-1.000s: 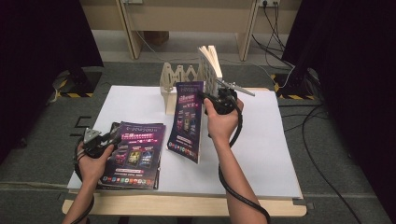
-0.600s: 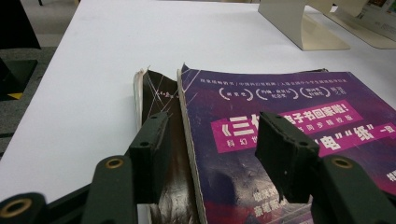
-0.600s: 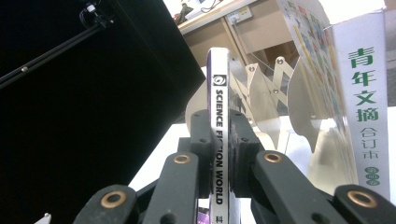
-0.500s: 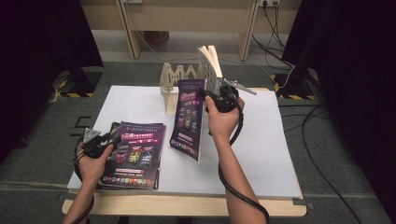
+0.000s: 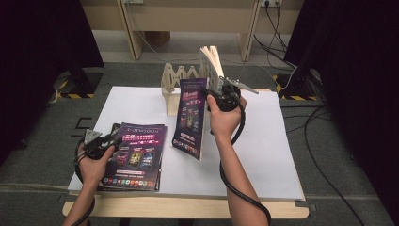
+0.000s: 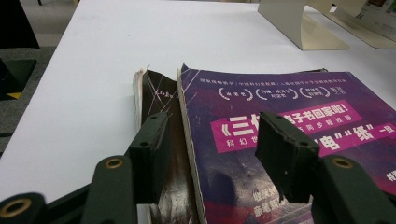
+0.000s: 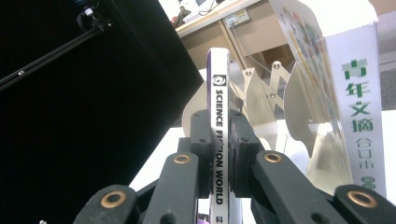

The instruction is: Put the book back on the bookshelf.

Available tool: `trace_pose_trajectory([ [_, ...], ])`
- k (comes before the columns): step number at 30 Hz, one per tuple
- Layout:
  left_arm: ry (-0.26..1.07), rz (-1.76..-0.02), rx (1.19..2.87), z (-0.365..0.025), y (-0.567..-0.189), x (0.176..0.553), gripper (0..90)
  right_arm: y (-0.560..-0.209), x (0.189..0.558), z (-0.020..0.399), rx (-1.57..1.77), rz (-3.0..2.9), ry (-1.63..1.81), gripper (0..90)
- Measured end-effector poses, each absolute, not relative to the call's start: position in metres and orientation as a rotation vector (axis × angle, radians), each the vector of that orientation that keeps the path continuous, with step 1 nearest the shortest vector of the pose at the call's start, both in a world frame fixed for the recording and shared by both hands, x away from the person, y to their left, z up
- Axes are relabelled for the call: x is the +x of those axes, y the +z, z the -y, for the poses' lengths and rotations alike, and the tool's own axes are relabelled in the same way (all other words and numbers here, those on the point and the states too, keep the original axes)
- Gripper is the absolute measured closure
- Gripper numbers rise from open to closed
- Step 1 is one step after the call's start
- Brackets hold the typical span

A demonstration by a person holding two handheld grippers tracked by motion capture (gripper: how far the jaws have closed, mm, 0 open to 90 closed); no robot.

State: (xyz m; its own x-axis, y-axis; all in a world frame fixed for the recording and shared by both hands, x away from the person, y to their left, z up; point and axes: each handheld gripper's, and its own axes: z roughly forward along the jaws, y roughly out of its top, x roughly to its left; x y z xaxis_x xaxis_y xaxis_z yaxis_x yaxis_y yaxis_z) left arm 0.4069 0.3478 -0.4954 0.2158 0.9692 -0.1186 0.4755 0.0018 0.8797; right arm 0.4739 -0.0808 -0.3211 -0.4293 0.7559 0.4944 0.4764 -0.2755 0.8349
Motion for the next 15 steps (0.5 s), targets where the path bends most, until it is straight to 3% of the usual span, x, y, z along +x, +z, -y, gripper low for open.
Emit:
trace_pose_trajectory([
  [15,0.708,-1.384,1.616,-0.347,-0.495,0.407,44.3,-0.306,0.483,0.078,1.49,-1.661,1.769,83.3],
])
